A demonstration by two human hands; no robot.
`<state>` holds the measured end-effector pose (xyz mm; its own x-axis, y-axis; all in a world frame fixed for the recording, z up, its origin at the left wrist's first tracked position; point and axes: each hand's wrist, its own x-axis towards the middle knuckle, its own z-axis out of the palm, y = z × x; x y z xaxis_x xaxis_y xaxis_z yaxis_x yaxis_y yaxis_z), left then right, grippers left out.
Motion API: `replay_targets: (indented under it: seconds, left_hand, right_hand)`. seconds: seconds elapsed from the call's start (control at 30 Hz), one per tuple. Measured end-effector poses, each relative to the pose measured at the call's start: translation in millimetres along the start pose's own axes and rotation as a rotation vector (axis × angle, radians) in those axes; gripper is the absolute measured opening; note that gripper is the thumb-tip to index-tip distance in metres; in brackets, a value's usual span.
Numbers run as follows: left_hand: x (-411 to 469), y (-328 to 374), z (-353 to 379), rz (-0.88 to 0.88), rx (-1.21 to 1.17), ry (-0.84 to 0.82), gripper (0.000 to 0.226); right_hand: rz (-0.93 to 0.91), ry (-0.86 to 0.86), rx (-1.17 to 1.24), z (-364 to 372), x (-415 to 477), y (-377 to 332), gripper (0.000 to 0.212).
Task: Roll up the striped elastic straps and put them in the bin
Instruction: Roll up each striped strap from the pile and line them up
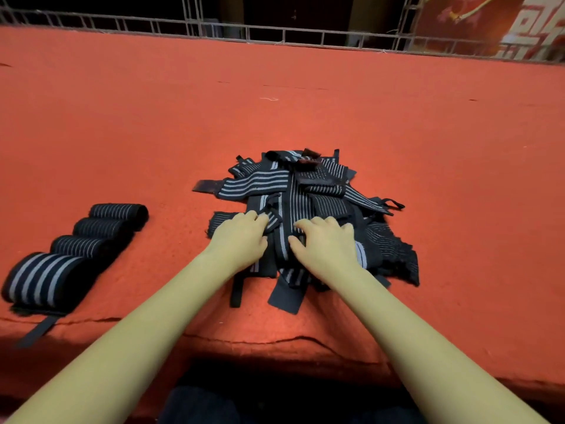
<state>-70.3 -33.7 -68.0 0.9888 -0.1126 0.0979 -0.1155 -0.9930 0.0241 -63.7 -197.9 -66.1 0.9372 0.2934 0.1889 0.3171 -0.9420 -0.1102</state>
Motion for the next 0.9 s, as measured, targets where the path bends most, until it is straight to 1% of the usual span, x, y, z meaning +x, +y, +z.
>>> replay_targets:
  seconds: [0.07,0.13,0.2,0.3,0.37,0.43,0.5,0.57,0.63,0.7,0.77,0.83,0.9]
  left_hand:
    - [10,-1,-8,0.015,0.027,0.025,0.025]
    - [25,2,-16,0.034,0.039,0.071,0.025]
    - [45,10,-24,0.057,0.049,0.111,0.024]
    - [76,25,-32,0.085,0.022,0.166,0.024]
    - [97,32,-33,0.093,-0.043,0.250,0.024]
    - [116,32,-31,0.072,-0.136,0.321,0.030]
    - [134,29,-29,0.022,-0.191,0.299,0.037]
    - [150,26,-24,-0.039,-0.222,0.242,0.038]
    - [159,27,-16,-0.061,-0.246,0.196,0.033]
    - [163,27,-5,-0.055,-0.259,0.165,0.022]
    - [162,26,4,-0.067,-0.287,0.197,0.019]
    - [160,24,8,-0.077,-0.306,0.230,0.023]
    - [158,23,9,-0.038,-0.336,0.215,0.032]
  right_hand:
    - [0.076,0.124,-0.018,-7,13,8,0.036]
    - [0.132,0.176,0.034,-11,28,22,0.035]
    - [0.136,0.183,0.059,-13,45,36,0.035]
    - [0.105,0.197,0.018,-14,68,49,0.037]
    - [0.087,0.184,0.019,-13,84,52,0.041]
    - [0.062,0.150,0.085,-14,98,54,0.044]
    - [0.045,0.085,0.207,-12,111,55,0.049]
    - [0.064,0.018,0.309,-5,116,52,0.049]
    - [0.077,-0.025,0.350,9,114,49,0.043]
    - [0.068,-0.035,0.342,23,107,49,0.042]
    - [0.075,-0.028,0.373,28,104,51,0.042]
    - [0.074,-0.036,0.411,26,104,54,0.042]
    - [0.069,-0.055,0.439,22,104,57,0.042]
